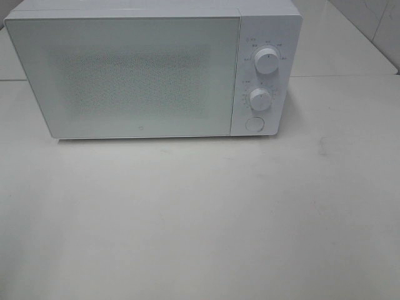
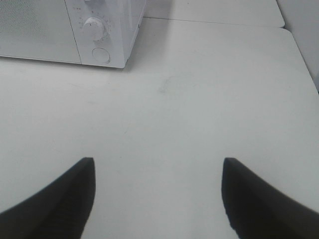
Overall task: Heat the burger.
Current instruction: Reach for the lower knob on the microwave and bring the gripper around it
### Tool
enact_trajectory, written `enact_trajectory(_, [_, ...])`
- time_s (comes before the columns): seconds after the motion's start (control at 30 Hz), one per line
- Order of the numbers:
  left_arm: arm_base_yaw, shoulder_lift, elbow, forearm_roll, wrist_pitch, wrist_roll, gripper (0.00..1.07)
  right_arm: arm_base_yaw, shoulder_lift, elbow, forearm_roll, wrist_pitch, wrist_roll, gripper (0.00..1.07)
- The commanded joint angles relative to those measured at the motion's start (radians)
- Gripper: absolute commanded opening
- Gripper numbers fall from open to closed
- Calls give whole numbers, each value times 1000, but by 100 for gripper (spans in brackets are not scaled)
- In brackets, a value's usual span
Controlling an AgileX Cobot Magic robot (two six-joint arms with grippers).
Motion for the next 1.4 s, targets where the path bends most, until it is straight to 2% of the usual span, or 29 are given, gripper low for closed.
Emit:
enact_trajectory(0.03, [0, -60, 3, 19, 3, -28, 98, -4, -28, 3, -1, 0, 5, 70])
enact_trajectory(0.23, [0, -142, 3, 24, 3, -29, 98, -4, -28, 3, -1, 0, 5, 70])
enact_trajectory(0.57, [0, -369, 4, 26, 2, -29, 98, -4, -28, 3, -1, 0, 5, 70])
enact_trajectory(1.33, [0, -357, 4, 10, 2, -29, 98, -4, -25, 3, -1, 0, 5, 70])
enact_trajectory(1.4, [0, -357, 4, 20, 2, -14, 98, -4, -25, 3, -1, 0, 5, 70])
